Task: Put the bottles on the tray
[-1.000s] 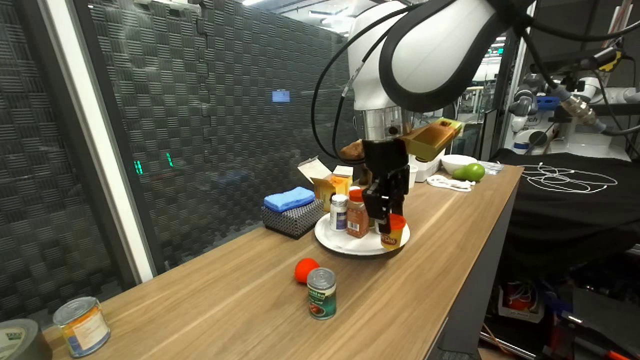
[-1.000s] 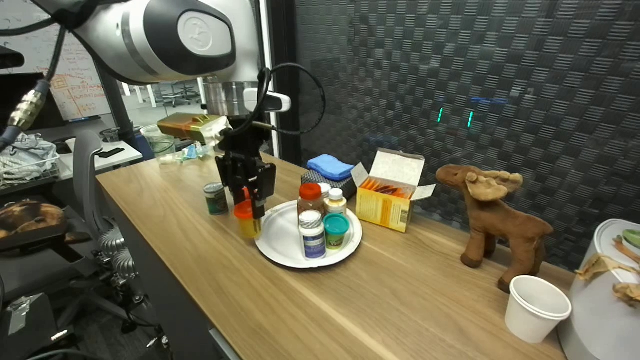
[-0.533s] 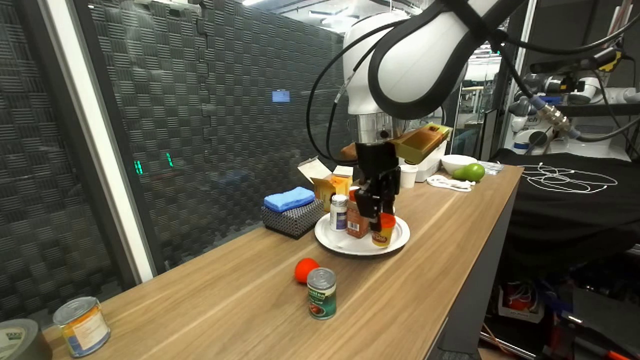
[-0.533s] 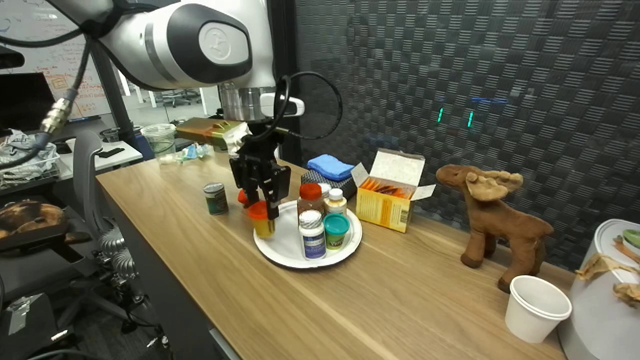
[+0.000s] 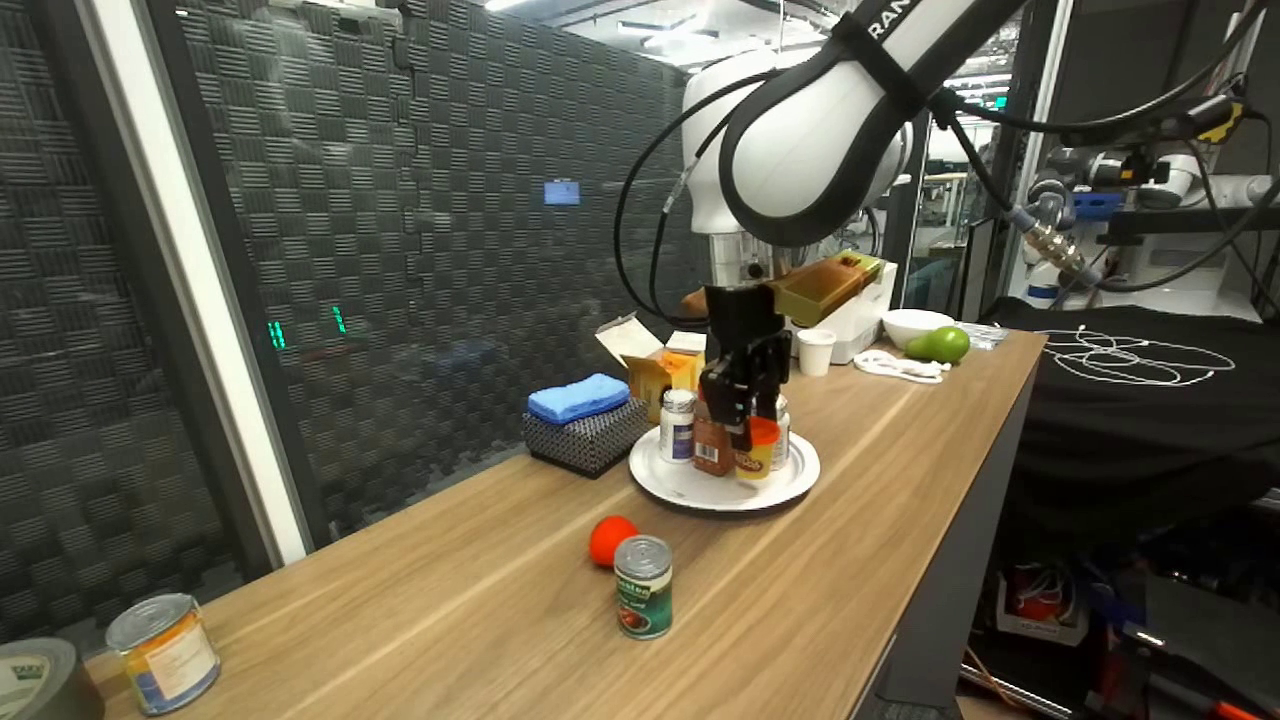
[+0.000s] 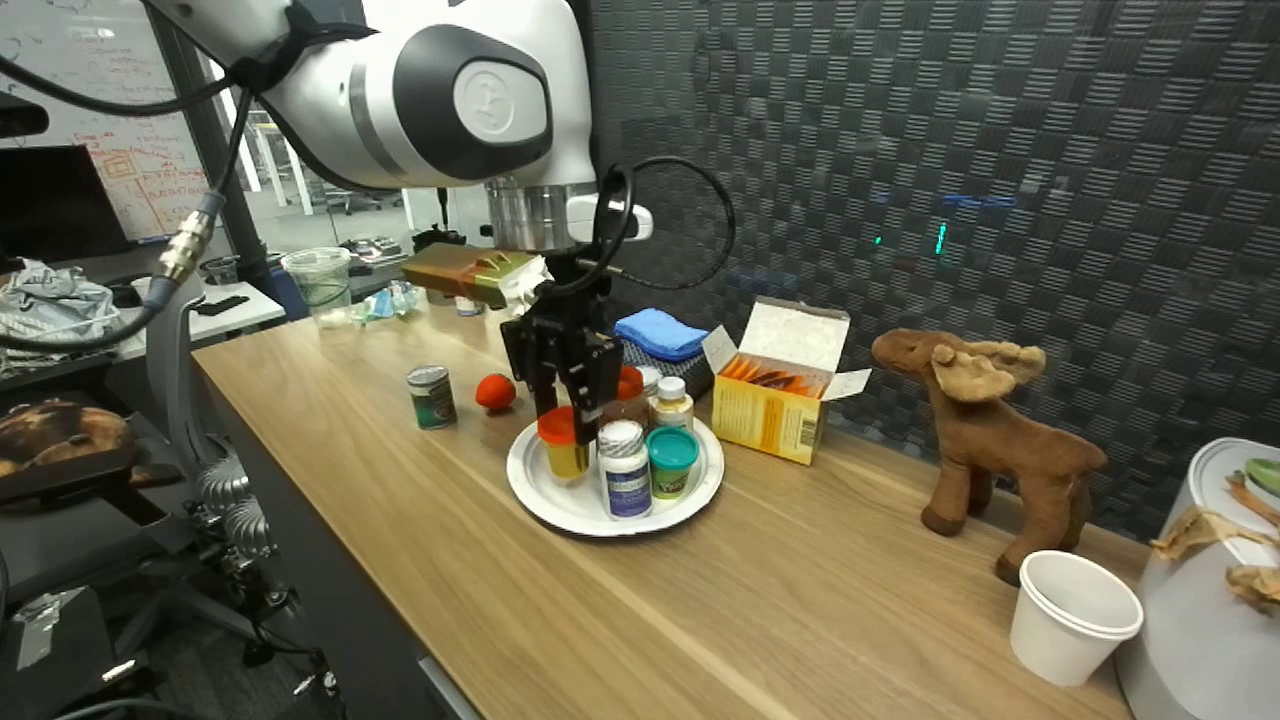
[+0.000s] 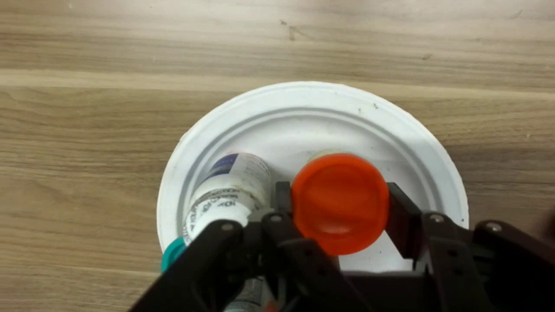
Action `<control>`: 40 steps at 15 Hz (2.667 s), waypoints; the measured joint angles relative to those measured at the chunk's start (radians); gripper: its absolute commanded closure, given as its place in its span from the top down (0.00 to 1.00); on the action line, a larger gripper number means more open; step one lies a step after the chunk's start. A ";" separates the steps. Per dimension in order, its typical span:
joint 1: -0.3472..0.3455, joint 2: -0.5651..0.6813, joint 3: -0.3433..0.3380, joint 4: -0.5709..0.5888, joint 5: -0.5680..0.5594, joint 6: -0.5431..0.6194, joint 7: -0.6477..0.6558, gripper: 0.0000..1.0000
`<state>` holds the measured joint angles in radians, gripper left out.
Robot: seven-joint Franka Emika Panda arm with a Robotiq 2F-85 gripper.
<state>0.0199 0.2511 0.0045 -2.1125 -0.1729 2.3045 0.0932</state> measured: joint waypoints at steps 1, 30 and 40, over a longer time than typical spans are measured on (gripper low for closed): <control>-0.004 0.004 -0.001 0.003 0.001 0.000 -0.003 0.29; 0.077 -0.189 0.118 -0.012 0.094 -0.246 -0.268 1.00; 0.122 -0.148 0.167 0.009 0.168 -0.365 -0.453 1.00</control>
<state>0.1415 0.1033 0.1716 -2.1038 -0.0052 1.9392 -0.3597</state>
